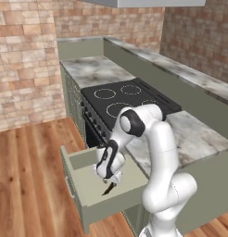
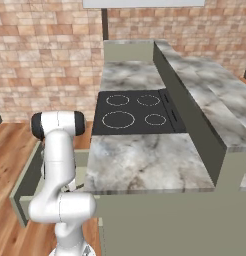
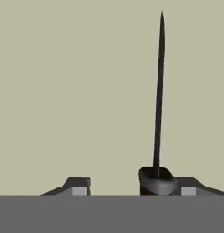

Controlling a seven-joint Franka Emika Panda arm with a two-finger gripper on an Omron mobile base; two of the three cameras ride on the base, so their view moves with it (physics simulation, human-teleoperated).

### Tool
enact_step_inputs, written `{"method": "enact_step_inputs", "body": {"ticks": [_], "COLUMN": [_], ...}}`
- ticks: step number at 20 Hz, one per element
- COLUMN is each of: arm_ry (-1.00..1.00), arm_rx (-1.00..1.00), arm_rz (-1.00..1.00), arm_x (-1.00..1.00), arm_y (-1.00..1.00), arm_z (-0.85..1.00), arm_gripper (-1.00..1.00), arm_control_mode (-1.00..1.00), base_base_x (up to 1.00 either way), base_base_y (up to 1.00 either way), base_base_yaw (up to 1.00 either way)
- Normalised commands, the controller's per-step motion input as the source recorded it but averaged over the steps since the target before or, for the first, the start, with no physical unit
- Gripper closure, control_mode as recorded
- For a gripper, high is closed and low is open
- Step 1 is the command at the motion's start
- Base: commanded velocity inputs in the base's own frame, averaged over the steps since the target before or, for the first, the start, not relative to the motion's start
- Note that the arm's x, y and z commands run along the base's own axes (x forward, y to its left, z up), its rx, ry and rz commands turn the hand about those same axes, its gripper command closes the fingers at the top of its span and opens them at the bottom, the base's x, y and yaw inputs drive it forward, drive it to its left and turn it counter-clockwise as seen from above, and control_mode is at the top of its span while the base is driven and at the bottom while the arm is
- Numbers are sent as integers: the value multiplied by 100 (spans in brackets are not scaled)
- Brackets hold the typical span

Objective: Open the drawer on the left and place the cutting tools on the cutting board.

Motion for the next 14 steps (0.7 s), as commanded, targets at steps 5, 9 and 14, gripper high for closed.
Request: {"method": "enact_step_inputs", "body": {"ticks": [5,9,14], "arm_ry": [2,0,-4], "arm_rx": [0,0,0], "arm_rz": [1,2,3], "arm_x": [-9,-20,-55], "arm_y": [0,0,-18], "arm_z": [-50,-46,-22], "arm_gripper": [-100,-100,-100], "arm_control_mode": [-100,-100,-100], "base_base_x": [0,0,0], "base_base_y": [0,0,0], "base_base_yaw": [0,0,0]}}
